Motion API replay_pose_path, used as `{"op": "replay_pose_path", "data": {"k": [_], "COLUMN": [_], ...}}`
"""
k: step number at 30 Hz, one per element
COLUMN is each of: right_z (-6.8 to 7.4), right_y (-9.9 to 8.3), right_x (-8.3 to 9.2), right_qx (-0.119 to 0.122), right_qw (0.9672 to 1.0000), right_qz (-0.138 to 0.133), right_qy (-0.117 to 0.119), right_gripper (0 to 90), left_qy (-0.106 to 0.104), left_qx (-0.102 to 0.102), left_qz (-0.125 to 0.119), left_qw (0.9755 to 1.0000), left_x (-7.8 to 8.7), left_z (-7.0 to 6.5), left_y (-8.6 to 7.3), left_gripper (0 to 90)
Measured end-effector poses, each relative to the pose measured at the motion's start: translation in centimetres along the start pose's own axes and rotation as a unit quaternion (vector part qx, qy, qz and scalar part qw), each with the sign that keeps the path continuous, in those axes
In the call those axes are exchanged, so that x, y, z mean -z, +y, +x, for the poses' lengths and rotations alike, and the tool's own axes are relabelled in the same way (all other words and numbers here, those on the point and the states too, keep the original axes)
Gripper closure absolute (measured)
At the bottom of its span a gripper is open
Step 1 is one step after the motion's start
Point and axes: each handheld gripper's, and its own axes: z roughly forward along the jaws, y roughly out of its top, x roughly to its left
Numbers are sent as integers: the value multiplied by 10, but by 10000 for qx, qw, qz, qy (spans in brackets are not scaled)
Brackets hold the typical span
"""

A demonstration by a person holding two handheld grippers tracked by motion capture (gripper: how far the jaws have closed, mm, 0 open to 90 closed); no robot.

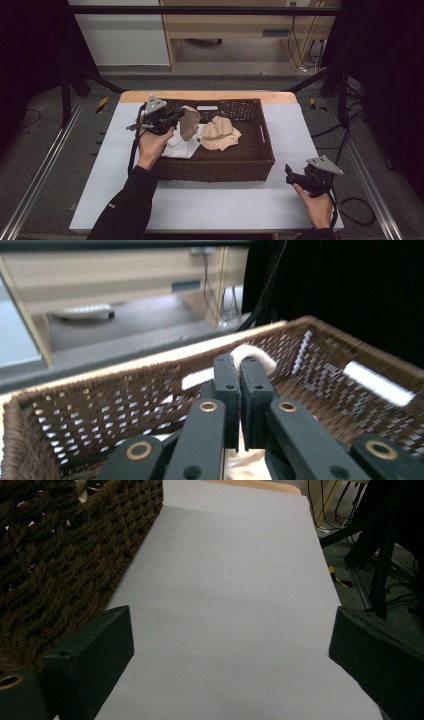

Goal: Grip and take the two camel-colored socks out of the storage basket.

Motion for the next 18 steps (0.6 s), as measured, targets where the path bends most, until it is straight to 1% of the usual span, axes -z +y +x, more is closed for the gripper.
{"op": "replay_pose_path", "data": {"k": [3, 6, 10, 14, 16, 18], "right_z": [-1, -1, -1, -1, -2, -2], "right_y": [0, -1, -1, -1, -1, -2], "right_x": [0, 0, 1, 1, 1, 1], "right_qx": [-2, 3, 15, 11, -9, 24], "right_qw": [10000, 10000, 10000, 10000, 10000, 10000], "right_qz": [17, 14, 11, 12, 23, 14], "right_qy": [-10, -24, -23, -27, -30, -32], "right_gripper": [45, 45, 45, 46, 45, 46], "left_qy": [-86, -151, -226, -341, -445, -490], "left_qx": [-38, -77, -149, -215, -241, -342], "left_qz": [-178, -429, -620, -785, -889, -971], "left_qw": [9998, 9989, 9977, 9961, 9948, 9935], "left_x": [13, 30, 46, 62, 71, 81], "left_z": [-5, -10, -16, -25, -30, -36], "left_y": [4, 9, 14, 19, 21, 22], "left_gripper": [872, 872, 872, 873, 873, 873]}}
